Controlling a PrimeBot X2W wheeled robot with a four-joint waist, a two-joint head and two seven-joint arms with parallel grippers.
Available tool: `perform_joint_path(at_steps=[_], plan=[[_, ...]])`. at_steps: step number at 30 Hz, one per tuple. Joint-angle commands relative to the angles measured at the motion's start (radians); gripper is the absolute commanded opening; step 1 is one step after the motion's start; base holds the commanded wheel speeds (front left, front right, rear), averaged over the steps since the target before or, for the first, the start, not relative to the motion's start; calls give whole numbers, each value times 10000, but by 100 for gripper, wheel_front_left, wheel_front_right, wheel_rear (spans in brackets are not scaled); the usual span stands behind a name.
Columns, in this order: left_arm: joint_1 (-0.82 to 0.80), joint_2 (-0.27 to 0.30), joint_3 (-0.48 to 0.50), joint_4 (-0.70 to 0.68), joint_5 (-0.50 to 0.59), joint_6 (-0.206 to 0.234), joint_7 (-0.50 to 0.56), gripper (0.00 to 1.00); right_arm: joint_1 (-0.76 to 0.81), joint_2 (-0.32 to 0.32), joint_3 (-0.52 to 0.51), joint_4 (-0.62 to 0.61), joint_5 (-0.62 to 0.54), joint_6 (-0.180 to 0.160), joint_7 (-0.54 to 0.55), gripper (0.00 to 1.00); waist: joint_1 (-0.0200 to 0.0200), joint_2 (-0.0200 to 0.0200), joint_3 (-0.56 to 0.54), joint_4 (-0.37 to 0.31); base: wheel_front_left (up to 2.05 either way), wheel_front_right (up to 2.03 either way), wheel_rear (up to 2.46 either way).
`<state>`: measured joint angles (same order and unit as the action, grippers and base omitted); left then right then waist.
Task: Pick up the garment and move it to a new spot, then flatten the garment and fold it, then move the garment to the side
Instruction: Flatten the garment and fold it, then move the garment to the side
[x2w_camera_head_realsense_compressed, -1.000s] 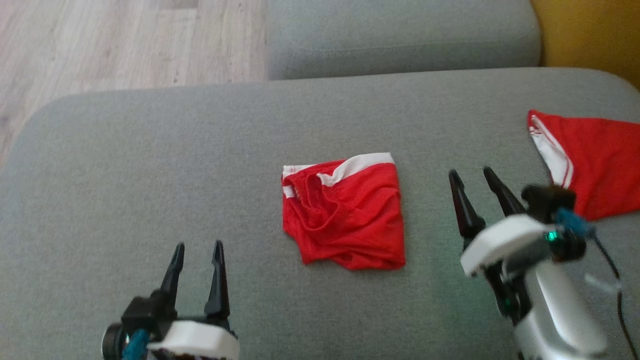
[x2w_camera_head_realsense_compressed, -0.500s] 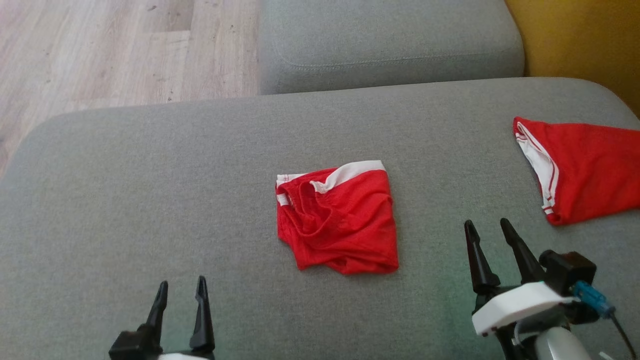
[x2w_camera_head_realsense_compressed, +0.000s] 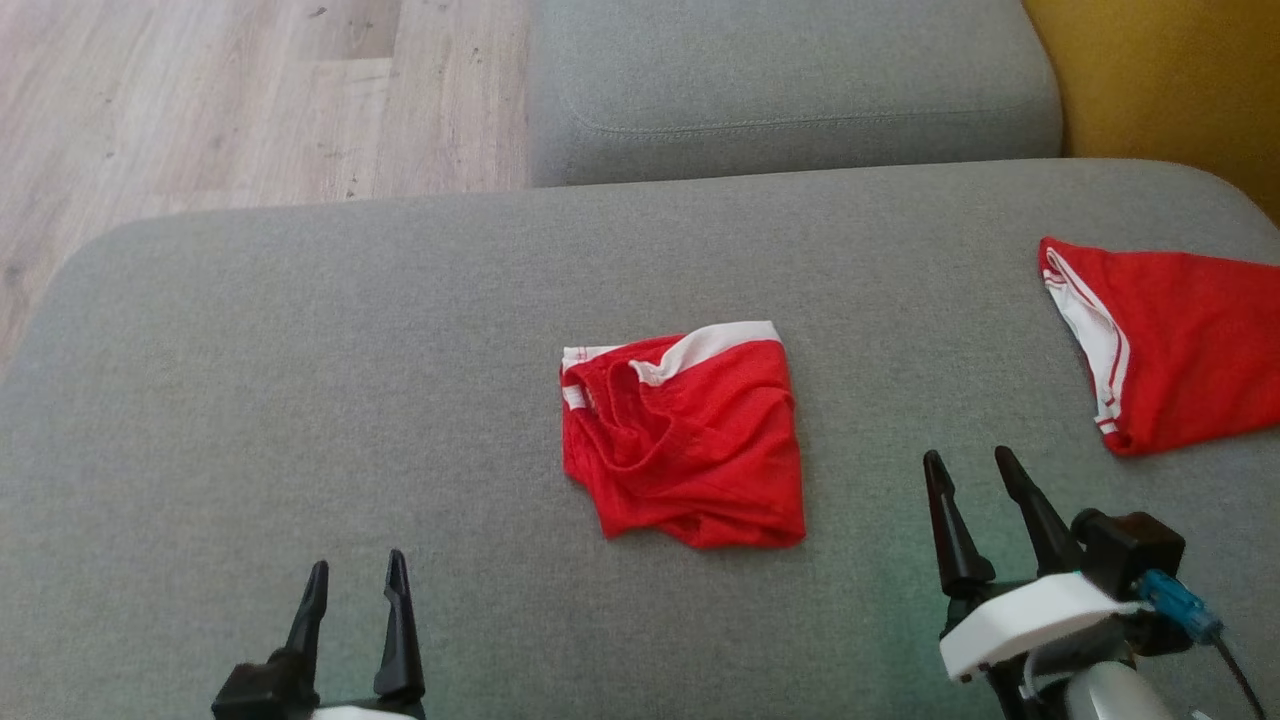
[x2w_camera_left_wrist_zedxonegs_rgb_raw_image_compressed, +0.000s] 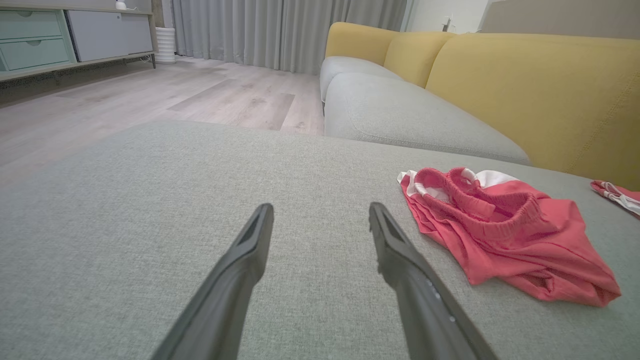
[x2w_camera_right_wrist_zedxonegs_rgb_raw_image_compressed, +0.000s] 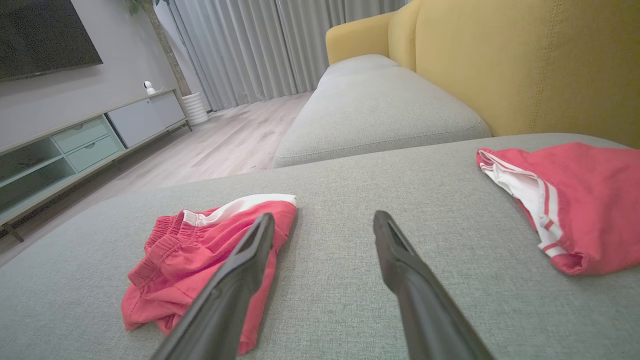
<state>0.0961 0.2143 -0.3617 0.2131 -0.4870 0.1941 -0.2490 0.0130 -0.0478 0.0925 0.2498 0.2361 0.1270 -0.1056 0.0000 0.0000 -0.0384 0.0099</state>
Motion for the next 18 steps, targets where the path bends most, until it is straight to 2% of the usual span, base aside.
perform_joint_path(at_steps=[1, 6, 11, 18], plan=[[-368, 166, 327, -352, 59, 57, -109, 100, -318, -25, 248, -281, -72, 37, -49, 100, 0, 0, 18, 16, 0, 0, 0], [-408, 180, 295, -408, 59, 89, -95, 100, -489, -25, 294, -261, 40, 37, 232, 100, 0, 0, 130, 51, 0, 0, 0], [-544, 174, 241, -487, 100, 129, -82, 100, -1625, -24, 329, -395, 107, 37, 1005, 100, 0, 0, 323, 155, 0, 0, 0], [-878, -10, 104, -450, 119, 64, -85, 100, -3510, -24, 298, 349, 243, 37, 2716, 100, 0, 0, 758, 732, 0, 0, 0]])
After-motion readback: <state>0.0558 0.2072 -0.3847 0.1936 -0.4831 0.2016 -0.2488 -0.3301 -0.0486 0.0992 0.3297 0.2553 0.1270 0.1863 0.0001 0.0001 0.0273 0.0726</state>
